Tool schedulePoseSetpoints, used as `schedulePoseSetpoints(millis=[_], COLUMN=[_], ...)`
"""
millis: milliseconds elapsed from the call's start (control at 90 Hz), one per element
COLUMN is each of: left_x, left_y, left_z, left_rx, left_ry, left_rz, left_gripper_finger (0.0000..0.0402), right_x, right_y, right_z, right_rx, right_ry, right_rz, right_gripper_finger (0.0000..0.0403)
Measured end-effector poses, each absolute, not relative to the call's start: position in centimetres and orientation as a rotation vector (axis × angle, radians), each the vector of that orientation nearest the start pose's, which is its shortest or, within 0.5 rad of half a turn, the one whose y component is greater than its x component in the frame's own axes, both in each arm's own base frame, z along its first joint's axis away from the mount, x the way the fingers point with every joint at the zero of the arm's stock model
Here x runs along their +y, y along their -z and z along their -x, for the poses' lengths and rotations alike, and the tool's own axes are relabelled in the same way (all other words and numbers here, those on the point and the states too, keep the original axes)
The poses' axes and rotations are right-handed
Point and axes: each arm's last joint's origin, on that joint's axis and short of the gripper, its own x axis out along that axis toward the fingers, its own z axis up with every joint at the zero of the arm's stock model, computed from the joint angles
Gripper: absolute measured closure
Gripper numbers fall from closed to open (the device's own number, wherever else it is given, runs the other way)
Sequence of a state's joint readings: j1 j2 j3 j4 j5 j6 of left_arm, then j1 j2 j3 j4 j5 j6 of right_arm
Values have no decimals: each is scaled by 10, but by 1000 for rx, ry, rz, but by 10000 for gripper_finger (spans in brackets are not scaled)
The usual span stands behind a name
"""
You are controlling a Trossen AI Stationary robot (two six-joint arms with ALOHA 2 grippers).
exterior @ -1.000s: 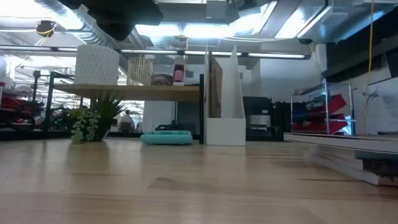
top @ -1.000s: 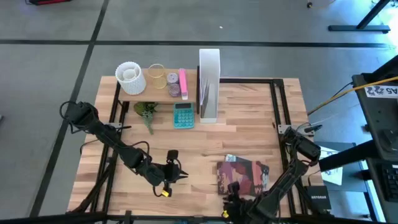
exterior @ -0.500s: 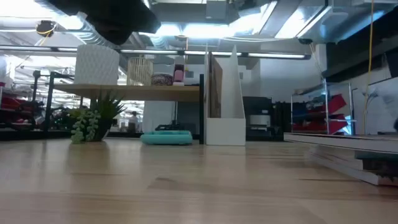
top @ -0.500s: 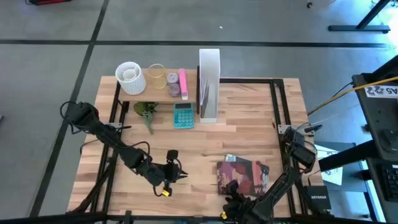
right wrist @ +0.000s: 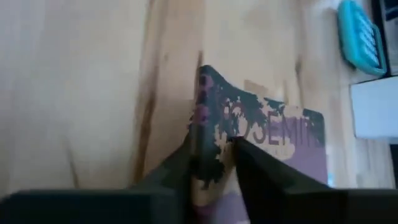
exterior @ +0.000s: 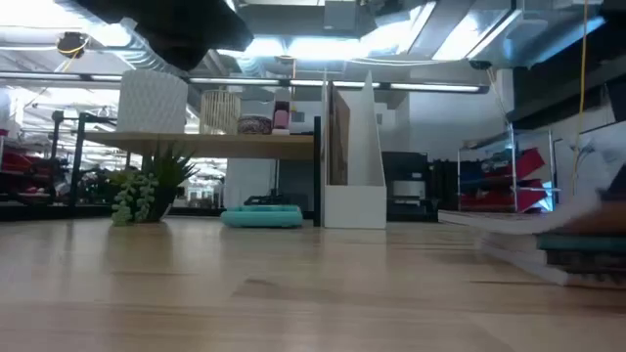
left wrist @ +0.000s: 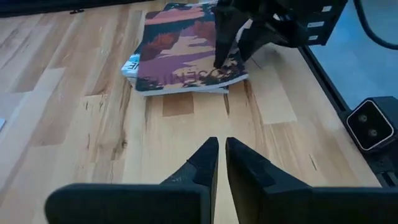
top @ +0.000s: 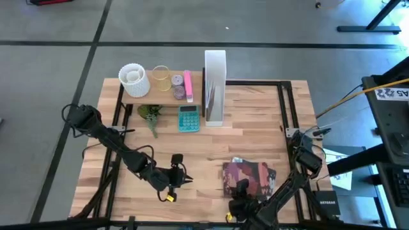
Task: Stock shelves
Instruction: Put the purple book into the white bookshelf
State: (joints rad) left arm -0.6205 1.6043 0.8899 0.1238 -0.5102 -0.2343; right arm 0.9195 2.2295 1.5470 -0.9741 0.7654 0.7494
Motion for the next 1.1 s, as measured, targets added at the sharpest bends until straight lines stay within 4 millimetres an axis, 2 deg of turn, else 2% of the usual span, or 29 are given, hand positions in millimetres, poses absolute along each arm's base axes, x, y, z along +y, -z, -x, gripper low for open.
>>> schedulePoseSetpoints(millis=[89, 289, 411, 544, 644, 733, 822, 922, 1011, 1100], left_x=[-181, -182, -192, -209, -221, -230, -235, -235, -233, -231], left_y=[-200, -200, -202, -219, -235, -244, -251, -252, -249, -246], left_z=[-277, -276, -268, -255, -246, -242, -241, -242, -242, -241], left_rx=[506, 504, 488, 415, 352, 311, 259, 256, 282, 319], left_ry=[47, 64, 105, 175, 213, 239, 253, 249, 244, 223], left_rz=[-85, -133, -274, -417, -504, -574, -596, -598, -588, -571], left_gripper_finger=[387, 387, 387, 385, 375, 355, 324, 281, 246, 222], right_x=[314, 325, 329, 330, 324, 315, 311, 308, 300, 293], right_y=[-128, -174, -199, -216, -225, -233, -235, -239, -244, -244], right_z=[-264, -275, -281, -288, -298, -314, -336, -361, -375, -380], right_rx=[973, 822, 674, 540, 516, 590, 696, 690, 655, 657], right_ry=[280, 367, 421, 481, 512, 467, 304, 145, 131, 168], right_rz=[545, 541, 561, 564, 540, 514, 518, 547, 583, 619], right_gripper_finger=[392, 395, 397, 399, 400, 400, 401, 401, 401, 401])
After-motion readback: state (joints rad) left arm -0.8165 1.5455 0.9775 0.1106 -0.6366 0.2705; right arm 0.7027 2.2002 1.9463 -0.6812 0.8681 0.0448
